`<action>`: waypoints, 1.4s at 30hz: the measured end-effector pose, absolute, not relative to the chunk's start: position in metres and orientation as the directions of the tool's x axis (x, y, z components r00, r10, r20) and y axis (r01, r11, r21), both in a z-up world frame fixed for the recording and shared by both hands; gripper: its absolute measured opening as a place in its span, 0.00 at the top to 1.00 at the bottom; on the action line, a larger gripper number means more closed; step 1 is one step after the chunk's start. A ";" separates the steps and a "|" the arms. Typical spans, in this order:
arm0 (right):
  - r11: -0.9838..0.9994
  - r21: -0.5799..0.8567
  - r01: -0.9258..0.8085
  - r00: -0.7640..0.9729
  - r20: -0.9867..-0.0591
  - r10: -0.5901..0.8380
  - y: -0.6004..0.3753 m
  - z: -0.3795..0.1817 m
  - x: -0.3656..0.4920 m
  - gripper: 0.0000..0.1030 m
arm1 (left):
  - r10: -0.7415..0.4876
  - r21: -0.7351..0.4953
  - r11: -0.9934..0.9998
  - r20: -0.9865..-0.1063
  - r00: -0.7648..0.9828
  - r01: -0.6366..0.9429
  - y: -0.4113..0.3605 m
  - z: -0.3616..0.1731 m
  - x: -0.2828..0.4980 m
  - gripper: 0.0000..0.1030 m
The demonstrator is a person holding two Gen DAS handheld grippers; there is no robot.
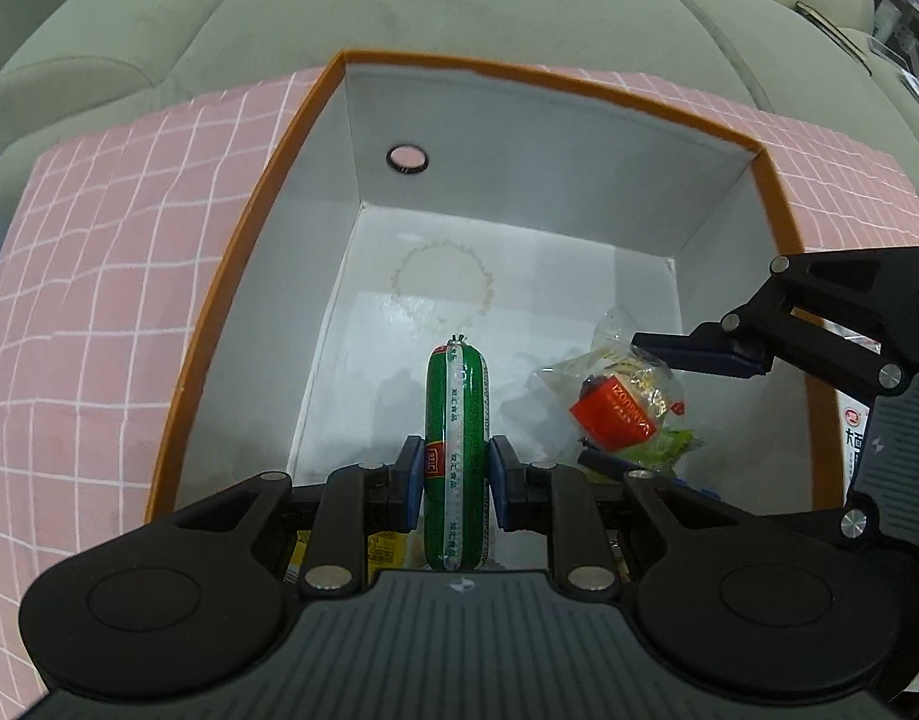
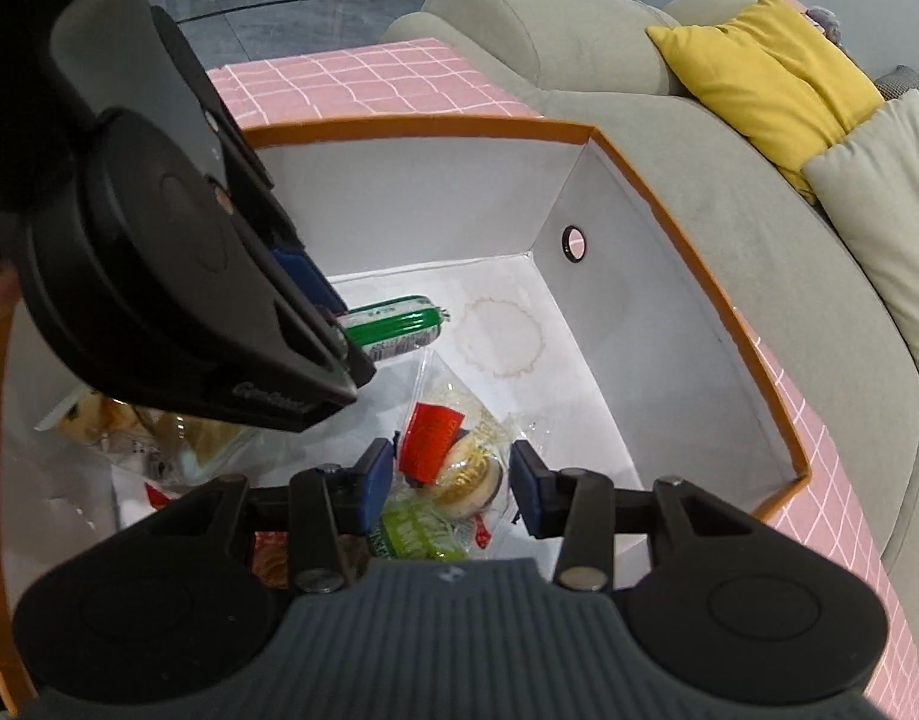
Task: Organize snacks
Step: 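Open the left tool to drop the sausage stick into the box, then move both tools back toward the chocolate bar and spicy-strip pack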
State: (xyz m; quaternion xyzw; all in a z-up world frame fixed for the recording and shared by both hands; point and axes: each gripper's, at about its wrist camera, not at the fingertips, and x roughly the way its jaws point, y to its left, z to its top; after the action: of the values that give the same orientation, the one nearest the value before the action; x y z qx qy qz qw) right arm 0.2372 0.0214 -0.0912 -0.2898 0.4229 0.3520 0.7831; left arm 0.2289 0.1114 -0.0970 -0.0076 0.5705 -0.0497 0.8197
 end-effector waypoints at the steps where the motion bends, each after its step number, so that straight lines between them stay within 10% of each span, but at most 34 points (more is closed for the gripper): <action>1: 0.585 -0.154 -0.797 0.390 -0.870 0.302 0.021 -0.094 0.238 0.61 | -0.093 -0.074 0.995 -0.936 0.338 0.070 0.113 -0.099 0.229 0.77; 24: 0.732 -0.033 -0.680 0.393 -0.860 0.326 -0.007 -0.053 0.234 0.33 | -0.082 -0.079 0.997 -0.894 0.441 0.024 0.109 -0.056 0.207 0.70; 42: 0.895 0.083 -0.439 0.580 -0.734 0.353 -0.090 0.032 0.154 0.30 | -0.081 -0.123 0.992 -0.743 0.664 -0.017 0.057 0.026 0.126 0.70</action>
State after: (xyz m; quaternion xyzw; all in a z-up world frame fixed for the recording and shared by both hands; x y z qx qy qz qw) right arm 0.1537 -0.0901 0.0323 -0.0537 0.4001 0.2229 0.8873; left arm 0.1257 0.0565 0.0264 -0.0594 0.4093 -0.0176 0.9103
